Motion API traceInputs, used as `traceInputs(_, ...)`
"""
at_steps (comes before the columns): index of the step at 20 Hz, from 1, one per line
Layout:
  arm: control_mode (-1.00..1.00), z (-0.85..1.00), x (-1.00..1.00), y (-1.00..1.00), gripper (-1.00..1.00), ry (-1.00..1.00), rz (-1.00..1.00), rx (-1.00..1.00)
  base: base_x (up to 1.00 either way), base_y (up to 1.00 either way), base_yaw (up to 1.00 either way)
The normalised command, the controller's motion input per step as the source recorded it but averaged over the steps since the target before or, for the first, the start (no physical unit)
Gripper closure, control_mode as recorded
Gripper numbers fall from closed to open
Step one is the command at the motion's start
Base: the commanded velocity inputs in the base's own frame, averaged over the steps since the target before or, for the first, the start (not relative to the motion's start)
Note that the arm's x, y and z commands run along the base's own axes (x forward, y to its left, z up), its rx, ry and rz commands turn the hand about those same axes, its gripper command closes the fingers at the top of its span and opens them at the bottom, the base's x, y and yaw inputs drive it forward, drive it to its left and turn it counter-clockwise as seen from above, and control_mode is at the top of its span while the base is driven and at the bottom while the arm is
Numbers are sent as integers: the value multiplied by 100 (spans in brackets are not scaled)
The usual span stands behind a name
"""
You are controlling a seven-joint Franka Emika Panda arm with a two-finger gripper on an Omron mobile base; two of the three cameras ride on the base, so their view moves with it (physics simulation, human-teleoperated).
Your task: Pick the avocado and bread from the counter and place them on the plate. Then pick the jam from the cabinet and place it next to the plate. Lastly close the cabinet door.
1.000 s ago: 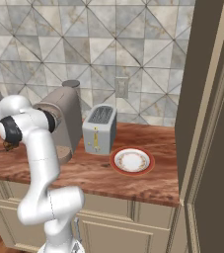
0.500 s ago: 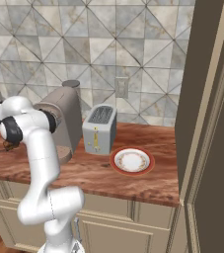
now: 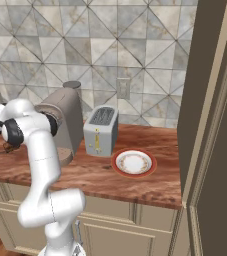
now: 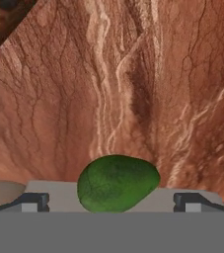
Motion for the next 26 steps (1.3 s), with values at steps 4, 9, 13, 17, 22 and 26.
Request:
traceInputs(4,-100,-11,19,0,-100,0,0,0,0,0,0)
traceInputs(9,-100,-9,10,0,-100,0,0,0,0,0,0)
traceInputs(13,-100,-5,0,0,-100,0,0,0,0,0,0)
traceInputs(17,-100,-5,0,-5,-100,0,0,0,0,0,0)
traceInputs(22,-100,-6,0,-17,-100,0,0,0,0,0,0)
traceInputs(26,-100,-6,0,-20,-100,0,-1,0,0,0,0)
